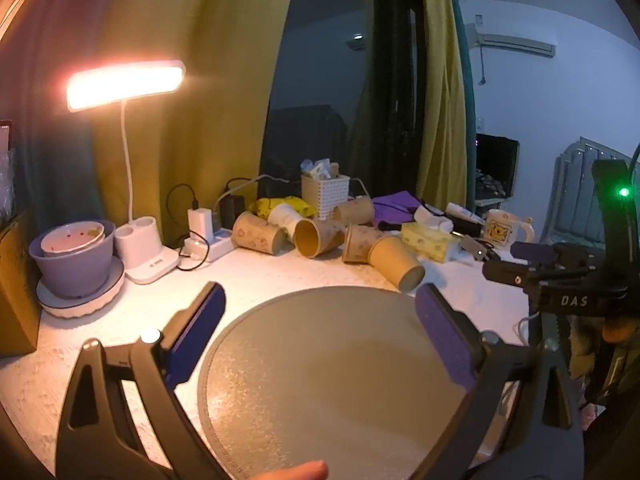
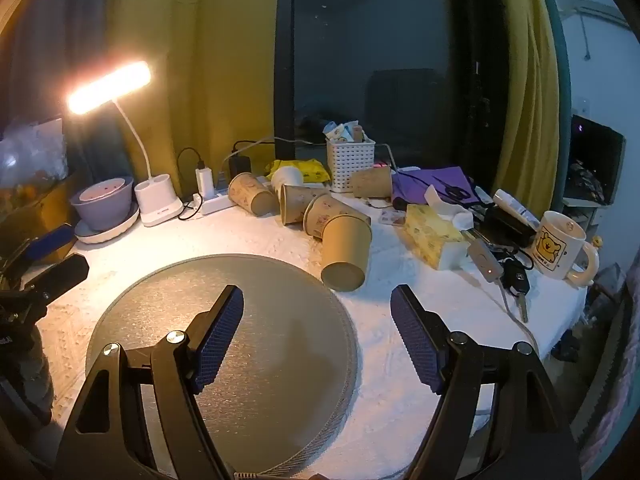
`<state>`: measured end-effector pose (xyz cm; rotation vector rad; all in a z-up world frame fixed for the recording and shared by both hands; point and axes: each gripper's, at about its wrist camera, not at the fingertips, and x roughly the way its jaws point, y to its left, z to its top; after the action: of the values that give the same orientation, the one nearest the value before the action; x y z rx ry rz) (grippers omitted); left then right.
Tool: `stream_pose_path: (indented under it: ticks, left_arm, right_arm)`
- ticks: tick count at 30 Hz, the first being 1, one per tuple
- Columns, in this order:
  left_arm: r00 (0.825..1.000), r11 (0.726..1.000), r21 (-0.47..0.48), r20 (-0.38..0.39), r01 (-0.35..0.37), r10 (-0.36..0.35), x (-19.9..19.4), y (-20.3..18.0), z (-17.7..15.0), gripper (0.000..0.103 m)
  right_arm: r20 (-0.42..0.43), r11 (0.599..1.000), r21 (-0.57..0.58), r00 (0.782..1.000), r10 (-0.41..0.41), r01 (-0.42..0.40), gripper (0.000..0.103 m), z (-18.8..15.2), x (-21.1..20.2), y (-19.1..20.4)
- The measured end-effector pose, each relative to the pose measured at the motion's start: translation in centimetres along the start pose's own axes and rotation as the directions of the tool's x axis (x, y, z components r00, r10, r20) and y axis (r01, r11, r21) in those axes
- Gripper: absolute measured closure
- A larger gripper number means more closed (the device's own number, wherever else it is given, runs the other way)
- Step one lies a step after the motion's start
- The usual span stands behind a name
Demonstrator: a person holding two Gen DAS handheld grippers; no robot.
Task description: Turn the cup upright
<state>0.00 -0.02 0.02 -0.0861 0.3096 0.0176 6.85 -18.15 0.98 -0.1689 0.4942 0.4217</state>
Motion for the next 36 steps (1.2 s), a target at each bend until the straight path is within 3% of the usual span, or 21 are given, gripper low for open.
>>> stream_pose_path:
  ticks: [36]
  left_arm:
    - [0.999, 0.999, -0.025, 0.013, 0.039, -0.038, -0.27, 0.12, 0.17, 0.006]
  right_arm:
    - [0.007, 1.0, 0.002, 1.0, 0.005, -0.005, 0.024, 0.62, -0.3, -0.06]
